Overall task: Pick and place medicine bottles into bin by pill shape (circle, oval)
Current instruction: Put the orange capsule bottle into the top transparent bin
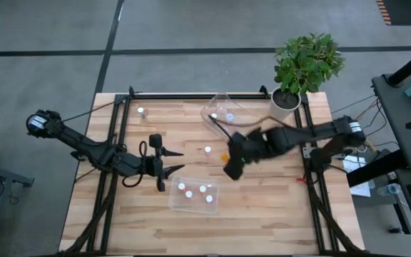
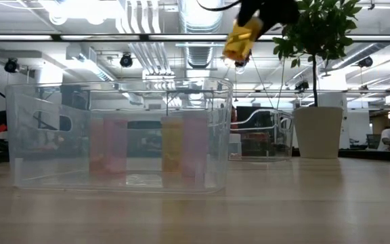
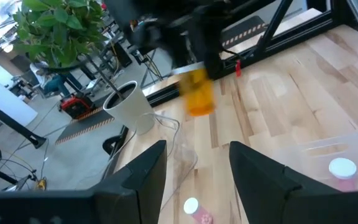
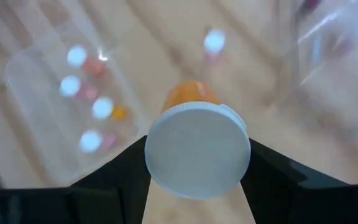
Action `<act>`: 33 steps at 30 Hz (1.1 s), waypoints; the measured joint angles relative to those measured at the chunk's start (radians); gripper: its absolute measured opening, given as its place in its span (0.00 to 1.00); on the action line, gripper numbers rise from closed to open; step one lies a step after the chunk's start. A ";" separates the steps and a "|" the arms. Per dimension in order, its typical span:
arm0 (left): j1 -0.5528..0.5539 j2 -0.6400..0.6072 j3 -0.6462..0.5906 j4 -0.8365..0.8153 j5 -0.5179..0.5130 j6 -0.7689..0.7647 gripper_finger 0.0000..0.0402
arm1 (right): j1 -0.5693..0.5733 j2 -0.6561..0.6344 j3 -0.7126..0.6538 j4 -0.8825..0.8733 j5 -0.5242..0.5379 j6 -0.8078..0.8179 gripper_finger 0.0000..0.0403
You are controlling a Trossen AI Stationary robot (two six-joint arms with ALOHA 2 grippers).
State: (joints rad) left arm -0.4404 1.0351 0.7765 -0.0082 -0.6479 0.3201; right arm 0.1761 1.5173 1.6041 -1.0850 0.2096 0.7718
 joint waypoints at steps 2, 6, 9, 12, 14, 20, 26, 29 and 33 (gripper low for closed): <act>0.000 0.000 0.000 0.000 0.000 0.000 0.40 | -0.064 0.030 0.062 -0.035 0.000 -0.100 0.50; 0.000 0.000 0.000 -0.001 0.000 0.000 0.40 | -0.196 0.091 0.174 -0.119 0.002 -0.254 0.50; 0.000 0.000 0.000 0.000 0.000 0.001 0.40 | -0.294 0.134 0.231 -0.152 0.001 -0.342 0.50; 0.000 0.000 0.000 0.000 0.000 0.001 0.40 | -0.390 0.181 0.278 -0.191 -0.001 -0.421 0.50; 0.000 0.000 0.000 0.000 0.000 0.001 0.40 | -0.446 0.210 0.295 -0.211 -0.008 -0.483 0.50; 0.000 0.000 0.000 -0.001 0.000 0.005 0.40 | -0.561 0.284 0.291 -0.240 -0.145 -0.669 0.50; 0.000 0.000 0.000 -0.001 0.000 0.006 0.40 | -0.602 0.313 0.217 -0.241 -0.168 -0.774 0.51; 0.000 0.000 0.000 -0.001 0.000 0.007 0.40 | -0.612 0.305 0.146 -0.215 -0.202 -0.809 0.51; 0.000 0.000 0.000 -0.001 0.000 0.009 0.40 | -0.614 0.295 0.065 -0.140 -0.236 -0.840 0.51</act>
State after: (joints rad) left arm -0.4407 1.0351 0.7761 -0.0090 -0.6478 0.3294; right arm -0.4382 1.8123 1.6696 -1.2246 -0.0265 -0.0677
